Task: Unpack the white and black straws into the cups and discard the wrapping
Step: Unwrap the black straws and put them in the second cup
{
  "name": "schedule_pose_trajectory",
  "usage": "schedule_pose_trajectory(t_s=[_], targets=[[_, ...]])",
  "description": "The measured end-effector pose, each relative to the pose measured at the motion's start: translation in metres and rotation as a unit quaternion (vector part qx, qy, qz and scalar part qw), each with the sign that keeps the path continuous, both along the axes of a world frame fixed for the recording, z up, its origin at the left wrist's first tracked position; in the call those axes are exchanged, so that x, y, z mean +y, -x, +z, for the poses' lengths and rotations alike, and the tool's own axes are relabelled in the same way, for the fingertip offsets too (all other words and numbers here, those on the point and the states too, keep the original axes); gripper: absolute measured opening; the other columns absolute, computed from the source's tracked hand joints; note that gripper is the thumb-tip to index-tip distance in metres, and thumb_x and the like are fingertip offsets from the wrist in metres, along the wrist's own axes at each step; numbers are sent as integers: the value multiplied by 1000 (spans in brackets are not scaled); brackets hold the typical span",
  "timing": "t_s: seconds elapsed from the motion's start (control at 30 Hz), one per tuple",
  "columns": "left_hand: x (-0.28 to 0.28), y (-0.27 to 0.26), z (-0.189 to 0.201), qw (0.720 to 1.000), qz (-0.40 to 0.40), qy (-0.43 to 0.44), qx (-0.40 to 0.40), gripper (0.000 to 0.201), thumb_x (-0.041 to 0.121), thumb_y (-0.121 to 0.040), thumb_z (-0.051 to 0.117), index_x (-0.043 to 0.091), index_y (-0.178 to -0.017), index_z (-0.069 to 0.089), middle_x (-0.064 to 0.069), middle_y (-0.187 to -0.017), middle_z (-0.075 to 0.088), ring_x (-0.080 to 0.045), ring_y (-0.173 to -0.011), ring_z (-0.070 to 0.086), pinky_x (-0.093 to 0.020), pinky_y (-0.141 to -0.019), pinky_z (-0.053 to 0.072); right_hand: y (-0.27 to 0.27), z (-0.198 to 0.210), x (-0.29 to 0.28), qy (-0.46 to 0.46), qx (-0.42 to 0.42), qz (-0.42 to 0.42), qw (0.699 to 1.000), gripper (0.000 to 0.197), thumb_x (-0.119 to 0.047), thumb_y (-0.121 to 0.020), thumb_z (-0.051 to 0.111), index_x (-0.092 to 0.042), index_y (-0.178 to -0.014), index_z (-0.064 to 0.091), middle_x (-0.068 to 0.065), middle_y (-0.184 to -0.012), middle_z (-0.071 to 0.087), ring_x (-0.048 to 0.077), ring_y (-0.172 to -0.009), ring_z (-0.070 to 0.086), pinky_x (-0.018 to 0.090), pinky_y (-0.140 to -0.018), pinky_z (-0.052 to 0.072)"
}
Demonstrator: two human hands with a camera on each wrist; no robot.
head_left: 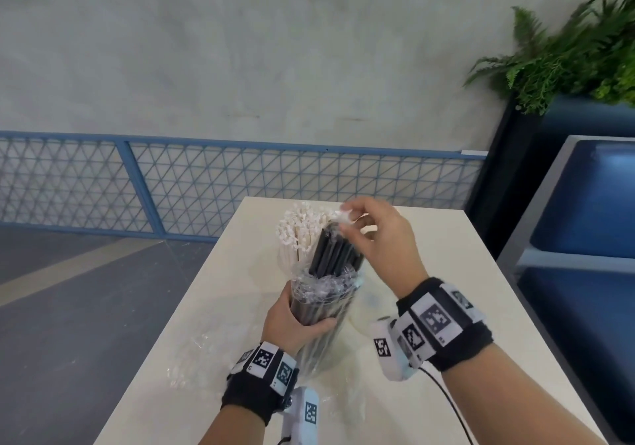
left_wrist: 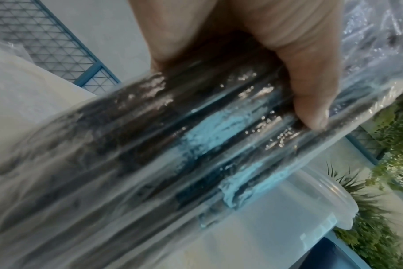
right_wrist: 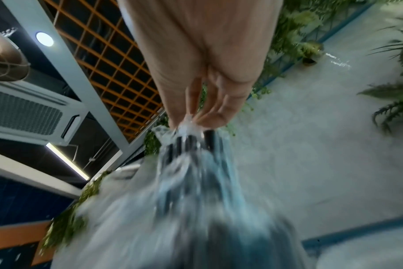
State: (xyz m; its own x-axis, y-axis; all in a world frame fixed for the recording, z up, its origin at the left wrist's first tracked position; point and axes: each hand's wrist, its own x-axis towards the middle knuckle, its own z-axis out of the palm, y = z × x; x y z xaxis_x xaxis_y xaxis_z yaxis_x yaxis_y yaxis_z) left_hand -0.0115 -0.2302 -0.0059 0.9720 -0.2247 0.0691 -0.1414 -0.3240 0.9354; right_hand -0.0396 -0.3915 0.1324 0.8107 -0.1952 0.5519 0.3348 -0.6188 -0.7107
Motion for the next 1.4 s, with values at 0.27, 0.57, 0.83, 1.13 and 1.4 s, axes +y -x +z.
schedule_pose_trajectory(t_s=[0.27,0.57,0.83,1.13,1.4], targets=[[6,-1,-3,999,-24,48,2,77,17,-55,88,31,-117,44,22,-102,59,14,-90,58,0,-71,44,13,-51,13,-18,128,-43,991,55,-38,-72,76,-13,-113,51,-3,-102,61,12,-92,57,11,-74,44],[1,3,1,996,-88,34,-9,91,41,-45,86,53,-118,35,15,-119,60,-1,-111,58,-24,-94,47,2,-48,38,-172,115,-99,973,59,-34,-60,85,-17,-105,51,-9,-88,62,10,-80,60,20,-69,46],[-1,7,13,998,-42,25,-37,80,43,-45,87,54,-105,35,20,-104,61,-2,-99,62,-17,-84,49,-8,-52,43,-225,136,-24,964,32,-22,-63,82,-18,-91,66,-4,-81,71,15,-78,69,36,-77,57],[0,5,6,1000,-7,13,11,86,38,-48,89,30,-121,46,13,-103,63,-9,-100,62,-24,-87,47,-7,-38,34,-325,113,58,937,30,-5,-66,80,-10,-94,70,13,-93,73,31,-91,68,52,-85,54],[7,3,11,997,-58,48,17,102,41,-43,87,23,-131,40,17,-110,63,-2,-105,62,-26,-91,51,-5,-24,13,-122,214,126,961,56,-30,-61,86,-17,-111,65,-1,-103,72,13,-98,67,42,-94,51]])
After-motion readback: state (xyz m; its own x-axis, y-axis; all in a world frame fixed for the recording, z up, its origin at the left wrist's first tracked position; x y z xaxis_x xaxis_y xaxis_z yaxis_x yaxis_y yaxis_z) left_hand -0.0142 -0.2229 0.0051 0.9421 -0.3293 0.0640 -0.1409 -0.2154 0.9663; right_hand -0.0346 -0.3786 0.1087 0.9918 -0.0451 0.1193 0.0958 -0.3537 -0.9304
